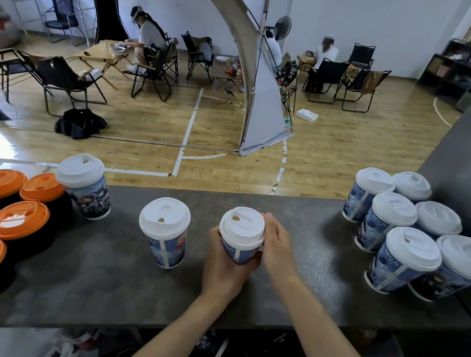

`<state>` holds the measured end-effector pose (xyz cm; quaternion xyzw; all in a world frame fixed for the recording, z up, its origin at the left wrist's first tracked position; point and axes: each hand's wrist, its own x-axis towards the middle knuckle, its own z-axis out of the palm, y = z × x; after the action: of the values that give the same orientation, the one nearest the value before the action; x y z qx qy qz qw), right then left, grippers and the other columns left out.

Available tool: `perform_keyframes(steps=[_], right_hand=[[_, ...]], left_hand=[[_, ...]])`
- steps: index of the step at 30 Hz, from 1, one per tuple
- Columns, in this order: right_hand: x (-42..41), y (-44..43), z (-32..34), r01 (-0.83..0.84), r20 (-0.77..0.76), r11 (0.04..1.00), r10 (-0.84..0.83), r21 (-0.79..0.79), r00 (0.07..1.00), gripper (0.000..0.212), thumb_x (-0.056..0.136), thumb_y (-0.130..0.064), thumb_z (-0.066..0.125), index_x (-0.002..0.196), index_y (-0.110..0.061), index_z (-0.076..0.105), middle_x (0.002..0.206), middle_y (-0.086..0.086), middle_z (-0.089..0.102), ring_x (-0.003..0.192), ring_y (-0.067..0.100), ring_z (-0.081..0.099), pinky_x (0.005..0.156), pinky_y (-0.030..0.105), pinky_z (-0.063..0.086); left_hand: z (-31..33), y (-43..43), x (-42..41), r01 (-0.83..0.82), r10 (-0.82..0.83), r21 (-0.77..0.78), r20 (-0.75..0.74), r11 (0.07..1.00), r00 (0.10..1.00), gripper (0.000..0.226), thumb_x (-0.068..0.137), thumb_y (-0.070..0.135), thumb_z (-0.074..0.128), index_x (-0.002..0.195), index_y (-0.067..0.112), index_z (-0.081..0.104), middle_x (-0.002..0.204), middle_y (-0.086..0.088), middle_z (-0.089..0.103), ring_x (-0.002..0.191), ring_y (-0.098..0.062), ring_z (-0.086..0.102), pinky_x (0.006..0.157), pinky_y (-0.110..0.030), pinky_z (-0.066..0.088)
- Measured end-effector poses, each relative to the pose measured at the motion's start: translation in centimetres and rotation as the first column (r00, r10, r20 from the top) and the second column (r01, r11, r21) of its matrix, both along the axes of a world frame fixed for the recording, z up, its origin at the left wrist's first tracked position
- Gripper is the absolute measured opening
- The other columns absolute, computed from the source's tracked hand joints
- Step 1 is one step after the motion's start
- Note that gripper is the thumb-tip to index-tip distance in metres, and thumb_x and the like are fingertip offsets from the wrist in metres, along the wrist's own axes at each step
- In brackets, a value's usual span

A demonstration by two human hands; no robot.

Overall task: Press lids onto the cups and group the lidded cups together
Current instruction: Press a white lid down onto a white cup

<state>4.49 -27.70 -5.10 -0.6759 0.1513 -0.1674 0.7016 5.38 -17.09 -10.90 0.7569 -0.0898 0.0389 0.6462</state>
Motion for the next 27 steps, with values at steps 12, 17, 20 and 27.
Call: perform_keyframes(steps=[12,17,20,27], right_hand=[[0.7,-1.0,0.7,-0.061,-0.047,0.998,0.059,-0.028,0.997,0.03,0.108,-0.016,0.042,0.102,-0.008,0.07,0.092,-0.001,0.069,0.079,-0.002,0.061,0.072,0.01,0.047],[0.5,-0.7,0.8,-0.059,-0.044,0.997,0.057,-0.048,0.997,0.031,0.108,-0.015,0.044,0.094,-0.013,0.071,0.085,-0.005,0.068,0.073,-0.006,0.06,0.07,0.009,0.047],[0.4,-0.9,0.7,-0.047,-0.055,0.998,0.045,-0.04,0.997,0.032,0.107,-0.016,0.044,0.085,-0.012,0.067,0.077,-0.002,0.061,0.075,0.006,0.054,0.066,0.015,0.044],[0.5,-0.7,1.4,-0.035,-0.089,0.999,0.032,-0.032,0.995,0.039,0.108,-0.028,0.042,0.095,-0.003,0.068,0.087,0.003,0.063,0.084,0.012,0.055,0.061,0.008,0.043]], left_hand=[[0.3,1.6,2.0,0.218,-0.22,0.075,0.032,0.973,0.975,0.085,0.066,0.018,0.095,0.136,0.025,0.046,0.133,0.009,0.062,0.125,-0.008,0.06,0.102,-0.02,0.05],[1.0,-0.1,-0.4,-0.026,0.028,-0.077,0.03,0.997,0.999,0.085,0.061,0.017,0.099,0.128,0.021,0.045,0.125,0.013,0.059,0.116,0.005,0.059,0.093,-0.012,0.048],[1.2,0.3,0.0,0.055,-0.054,-0.049,0.025,0.997,0.998,0.08,0.07,0.011,0.094,0.13,0.018,0.042,0.125,0.016,0.056,0.114,0.012,0.056,0.091,-0.007,0.044],[1.5,1.4,1.2,0.21,-0.21,0.043,-0.005,0.977,0.978,0.079,0.078,0.014,0.09,0.134,0.025,0.035,0.13,0.021,0.052,0.117,0.02,0.05,0.095,-0.004,0.042]])
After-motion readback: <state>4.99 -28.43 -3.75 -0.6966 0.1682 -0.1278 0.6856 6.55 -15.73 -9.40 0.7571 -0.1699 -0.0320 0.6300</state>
